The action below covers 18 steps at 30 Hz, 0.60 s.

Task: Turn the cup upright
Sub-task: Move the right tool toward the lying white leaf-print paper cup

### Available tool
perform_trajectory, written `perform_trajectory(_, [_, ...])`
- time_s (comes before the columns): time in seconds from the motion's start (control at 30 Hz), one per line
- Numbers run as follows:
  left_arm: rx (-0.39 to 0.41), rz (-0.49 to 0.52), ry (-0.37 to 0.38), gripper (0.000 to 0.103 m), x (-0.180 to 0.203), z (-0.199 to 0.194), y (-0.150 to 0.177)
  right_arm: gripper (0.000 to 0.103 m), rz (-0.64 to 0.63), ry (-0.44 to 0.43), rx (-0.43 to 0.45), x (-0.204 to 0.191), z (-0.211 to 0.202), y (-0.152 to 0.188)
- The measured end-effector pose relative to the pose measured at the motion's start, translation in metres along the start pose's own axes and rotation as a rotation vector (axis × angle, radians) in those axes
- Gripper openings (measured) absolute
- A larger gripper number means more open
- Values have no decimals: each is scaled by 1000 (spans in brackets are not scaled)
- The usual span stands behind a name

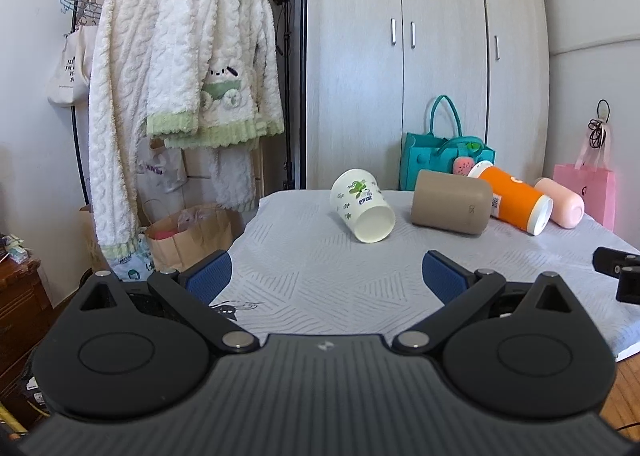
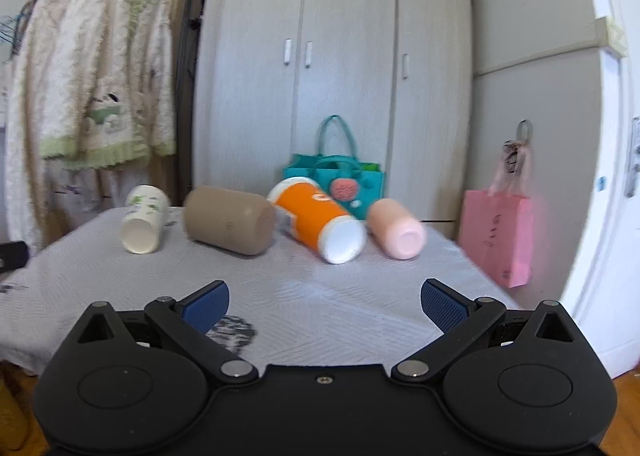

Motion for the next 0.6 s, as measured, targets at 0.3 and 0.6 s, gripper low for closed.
perform_trajectory(0.3, [-47,-43,-31,103,-22,11,-19,103,40,-428,-91,-38,12,-36])
perform_trajectory(0.6, [-172,-164,96,103,-61,51,-44,103,-117,-641,-216,-113,55,-65])
Point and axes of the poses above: each gripper's, at about its wrist camera, not at the fingertips, and z roughly the way its jaws point, x to its right, y to its underside, the point moved 5 cm from there along z, roughly the way its jaws point, and after that the axes turned 3 degrees about y, right-handed, at the moved point
